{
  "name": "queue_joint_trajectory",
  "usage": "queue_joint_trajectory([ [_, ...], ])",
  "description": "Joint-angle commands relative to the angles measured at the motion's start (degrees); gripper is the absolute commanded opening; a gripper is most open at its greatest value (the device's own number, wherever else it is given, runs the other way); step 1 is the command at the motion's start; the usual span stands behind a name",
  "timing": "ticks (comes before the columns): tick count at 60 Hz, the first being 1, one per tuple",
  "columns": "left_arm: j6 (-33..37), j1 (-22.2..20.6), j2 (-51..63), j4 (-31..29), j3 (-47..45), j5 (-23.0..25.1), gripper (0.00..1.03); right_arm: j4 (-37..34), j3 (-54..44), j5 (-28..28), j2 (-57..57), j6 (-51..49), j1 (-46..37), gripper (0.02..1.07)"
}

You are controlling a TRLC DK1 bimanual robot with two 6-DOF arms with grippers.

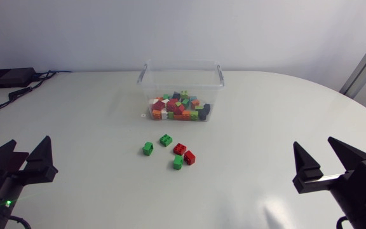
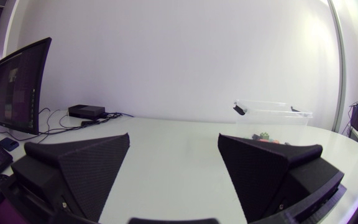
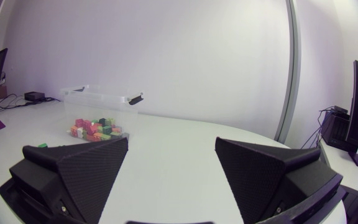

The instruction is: Place the duplo bricks in the container

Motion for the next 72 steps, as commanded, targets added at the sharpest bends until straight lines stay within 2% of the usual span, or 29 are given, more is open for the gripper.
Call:
queue_joint_trajectory([
  [1,-1.4,-0.3,-0.6,0.5,-1.1,-0.1,0.99,0.3,-1.4,0.3,-0.2,1.2,0.8,1.03],
  [13,-1.3,0.1,-0.6,0.7,-0.9,-0.1,0.99,0.6,-1.4,0.4,-0.5,1.1,2.0,1.03],
  [24,-1.4,-0.3,1.4,-2.1,5.7,-0.1,0.99,0.0,3.3,0.3,0.6,1.0,1.2,1.03],
  [34,-2.1,-4.8,18.6,-5.0,17.4,0.0,0.99,-1.0,12.1,0.0,12.5,1.3,2.1,1.03],
  [40,-2.1,-5.4,27.6,-5.8,22.3,0.0,0.99,-1.0,16.1,0.1,19.0,1.7,2.4,1.03],
  [50,-1.1,-10.4,45.2,-12.3,31.9,0.4,0.97,-1.3,22.2,0.0,30.4,1.7,4.2,1.03],
  [54,-0.4,-11.4,50.5,-15.8,35.3,0.4,0.97,-3.2,24.5,0.0,34.8,1.7,4.4,1.03],
  [57,-0.2,-13.2,57.7,-20.9,39.9,0.3,0.97,-4.9,26.2,-0.2,37.6,2.9,4.7,1.03],
  [66,2.0,-16.0,71.2,-24.8,46.9,0.6,0.98,-11.4,31.3,-1.2,47.2,3.0,4.7,1.03],
  [72,2.2,-16.9,82.1,-31.7,54.4,3.1,0.97,-16.9,34.5,-0.8,52.2,2.4,5.9,1.03],
])
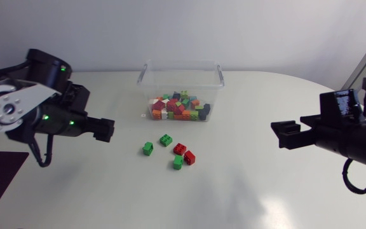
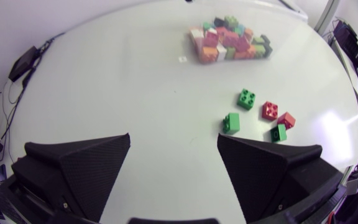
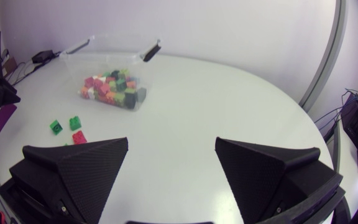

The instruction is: Place the duplo bricks in the container

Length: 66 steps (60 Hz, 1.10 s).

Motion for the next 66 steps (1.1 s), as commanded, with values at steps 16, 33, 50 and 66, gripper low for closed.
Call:
queue_joint_trajectory([
  [16,-0.1,-5.3,22.4,-3.4,13.5,5.7,0.91,-8.1,6.3,-1.4,12.7,-4.3,5.6,1.03],
  [33,-2.1,-8.7,32.9,-3.6,20.2,6.8,0.67,-9.1,9.7,-1.6,21.9,-3.9,10.1,1.03],
  [50,-2.0,-9.1,37.3,-3.9,23.3,7.1,0.55,-8.6,13.5,0.0,29.6,-3.8,13.6,1.03],
  [66,-2.8,-10.4,40.2,-10.4,26.2,7.2,0.51,-8.7,16.8,1.6,35.4,-3.3,16.3,1.03],
])
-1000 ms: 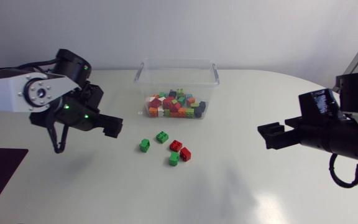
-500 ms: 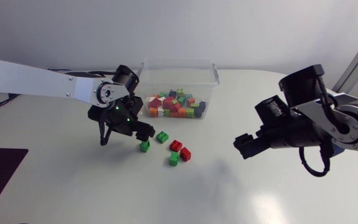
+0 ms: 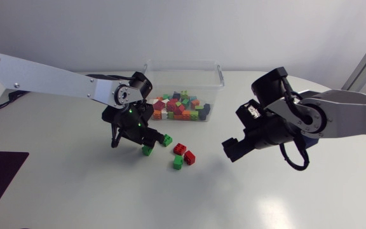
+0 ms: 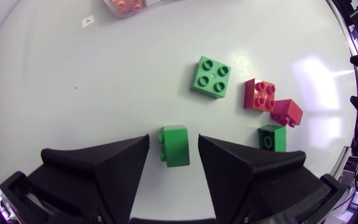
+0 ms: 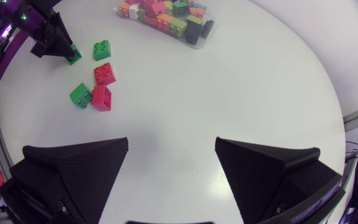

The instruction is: Place the duplo bricks in the container

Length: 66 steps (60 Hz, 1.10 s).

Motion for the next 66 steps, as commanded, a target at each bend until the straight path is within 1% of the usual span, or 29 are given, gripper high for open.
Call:
queue_joint_trajectory([
  [1,-2.0,-0.4,2.5,-2.1,1.9,0.3,0.51,-0.2,1.9,0.6,2.7,0.3,1.0,1.03],
  [8,-2.0,-0.4,3.7,-2.3,2.1,0.3,0.50,-0.2,2.8,0.8,4.7,0.5,2.4,1.03],
  [9,-1.9,-0.4,4.1,-2.3,2.2,0.3,0.47,-0.1,3.0,1.1,5.3,0.7,3.0,1.03],
  [11,-1.9,-0.2,4.7,-2.3,2.3,0.3,0.46,0.0,3.3,1.2,5.9,0.8,3.5,1.03],
  [13,-1.8,-0.2,4.9,-2.3,2.3,0.2,0.42,0.1,3.6,1.2,6.6,0.9,4.0,1.03],
  [15,-1.9,-0.2,5.2,-2.3,2.5,0.3,0.41,0.4,3.9,1.2,6.9,0.9,4.4,1.03],
  [16,-1.8,-0.2,5.6,-2.3,2.6,0.3,0.38,0.9,3.9,1.3,7.3,0.9,4.7,1.03],
  [21,-1.5,-0.1,5.9,-1.7,2.8,0.3,0.33,2.0,4.2,1.3,8.9,0.5,5.5,1.03],
  [23,-1.4,-0.1,5.9,-1.3,2.9,0.3,0.29,2.9,4.5,1.3,9.6,0.1,5.7,1.03],
  [25,-1.2,0.0,5.9,-1.3,2.9,0.3,0.28,3.3,4.9,1.4,10.2,-0.7,6.2,1.03],
  [30,-0.9,0.1,5.8,-0.8,3.1,0.3,0.27,2.3,7.2,1.4,12.4,-0.7,7.1,1.03],
  [34,-0.8,0.8,5.0,1.4,2.3,1.0,0.23,0.1,9.8,1.4,15.3,-1.0,8.7,1.03],
  [37,-0.3,1.4,4.2,2.0,2.2,2.5,0.23,-0.9,11.8,1.4,17.7,-1.0,9.8,1.03],
  [46,0.7,2.5,1.0,2.3,0.9,4.8,0.23,-2.0,14.6,1.4,21.8,-0.7,12.6,1.02],
  [51,1.7,2.9,-2.1,2.8,-1.0,4.8,0.22,-2.1,15.8,1.4,23.9,-0.3,13.7,1.02],
  [56,2.4,3.0,-6.0,4.1,-3.3,4.8,0.22,-3.8,17.4,1.4,25.9,0.0,14.6,1.02],
  [64,3.0,3.4,-11.3,4.2,-4.9,4.8,0.22,-5.5,19.7,1.4,28.3,0.1,15.0,1.01],
  [66,3.2,3.4,-12.4,4.2,-5.0,4.8,0.22,-6.4,20.9,1.4,29.0,0.1,15.0,0.99],
])
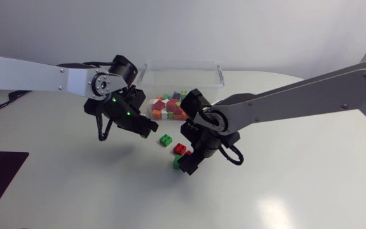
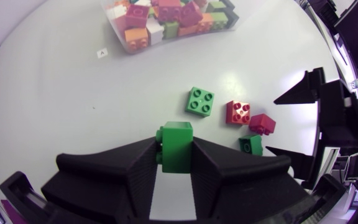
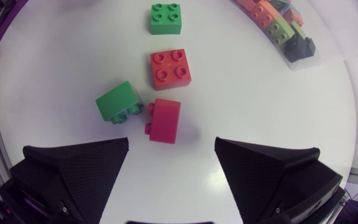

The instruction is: Place the duplo bricks in the container

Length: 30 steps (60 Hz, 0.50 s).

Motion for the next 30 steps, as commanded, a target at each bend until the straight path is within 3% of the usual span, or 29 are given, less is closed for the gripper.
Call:
queue_joint_trajectory([
  [1,0.9,0.5,-3.1,0.3,-1.7,0.5,0.22,-1.7,2.9,0.3,2.6,0.1,0.4,0.98],
  [11,1.4,1.9,-6.4,0.4,-0.4,0.5,0.22,-5.8,7.8,0.4,5.9,0.0,0.4,0.95],
  [22,1.5,2.4,-9.5,4.0,-0.5,0.5,0.22,-9.4,12.6,0.3,8.8,-0.2,-0.4,0.85],
  [27,1.4,2.9,-10.1,4.8,0.3,0.5,0.22,-9.5,14.1,0.2,9.6,-0.3,-0.8,0.70],
  [30,1.3,3.1,-10.4,4.8,1.3,0.5,0.22,-9.5,15.0,-0.3,10.0,-0.5,-0.8,0.54],
])
